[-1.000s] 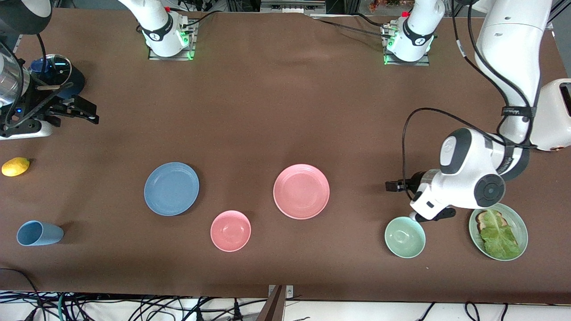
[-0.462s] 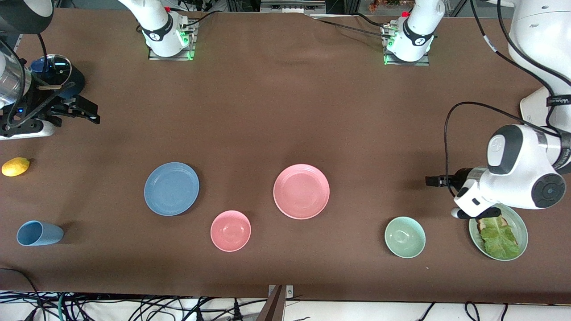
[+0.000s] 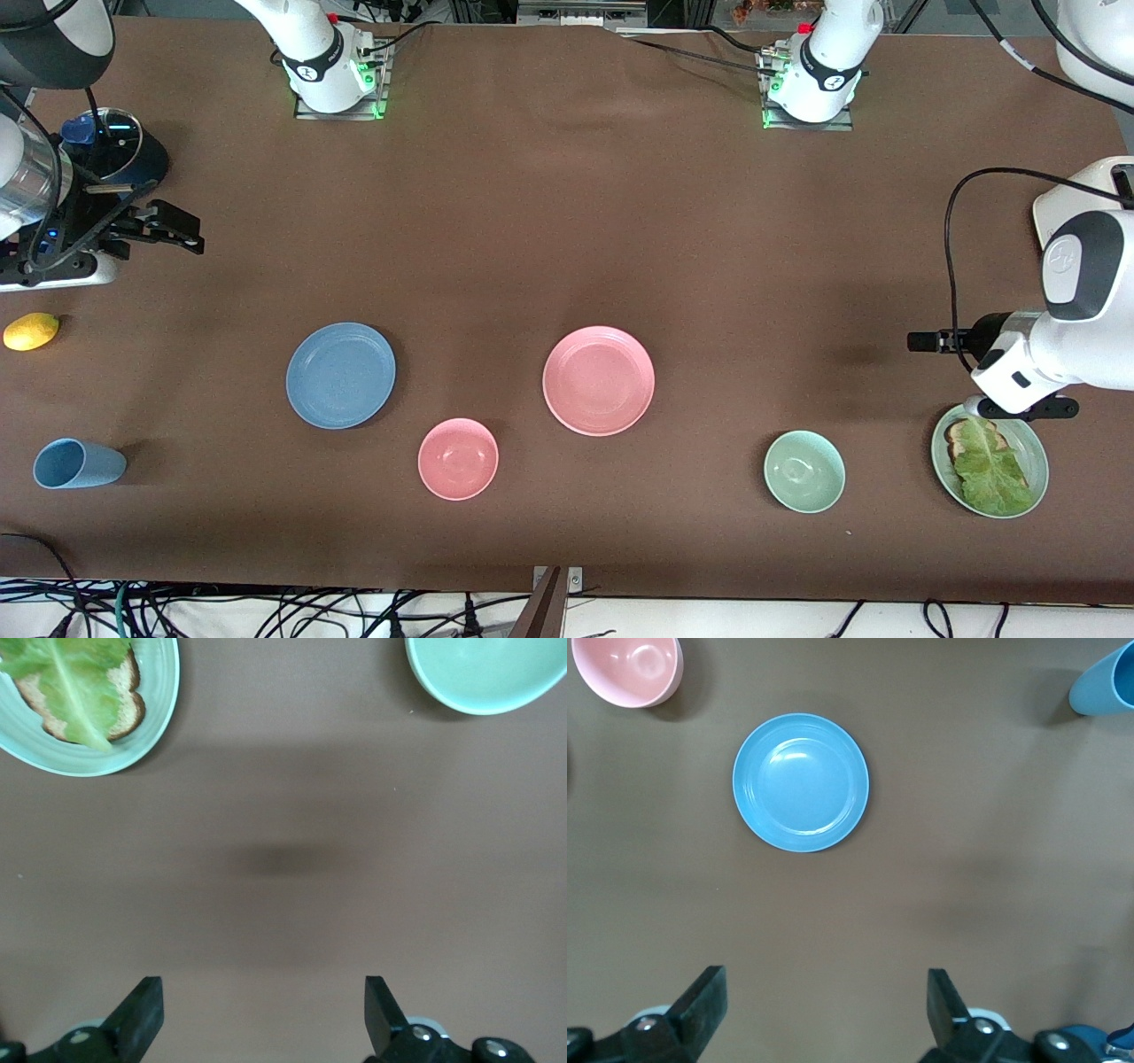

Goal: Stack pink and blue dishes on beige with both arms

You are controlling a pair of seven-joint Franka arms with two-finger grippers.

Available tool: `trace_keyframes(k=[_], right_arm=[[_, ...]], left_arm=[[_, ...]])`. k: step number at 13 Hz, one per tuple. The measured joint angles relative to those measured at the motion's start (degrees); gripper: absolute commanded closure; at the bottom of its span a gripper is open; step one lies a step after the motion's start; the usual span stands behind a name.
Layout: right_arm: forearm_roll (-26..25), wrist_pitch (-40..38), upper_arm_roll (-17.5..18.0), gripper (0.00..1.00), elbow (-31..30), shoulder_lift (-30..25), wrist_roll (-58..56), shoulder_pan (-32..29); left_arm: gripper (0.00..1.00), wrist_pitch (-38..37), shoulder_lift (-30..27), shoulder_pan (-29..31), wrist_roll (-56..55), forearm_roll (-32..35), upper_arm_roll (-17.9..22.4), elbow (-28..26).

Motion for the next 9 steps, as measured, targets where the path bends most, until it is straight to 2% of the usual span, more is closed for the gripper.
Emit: trace_keyframes(k=[3, 9], right_arm=[[0.0, 1.7, 0.0, 0.0, -0.2, 3.0, -0.1, 0.0], [0.0, 14.7, 0.0, 0.0, -0.9, 14.5, -0.4, -0.1]], left_arm=[[0.0, -0.5, -6.5, -0.1, 4.4, 0.0, 1.5, -2.7], [0.0, 2.9, -18.6, -5.6, 5.2, -0.1, 4.4, -11.7]])
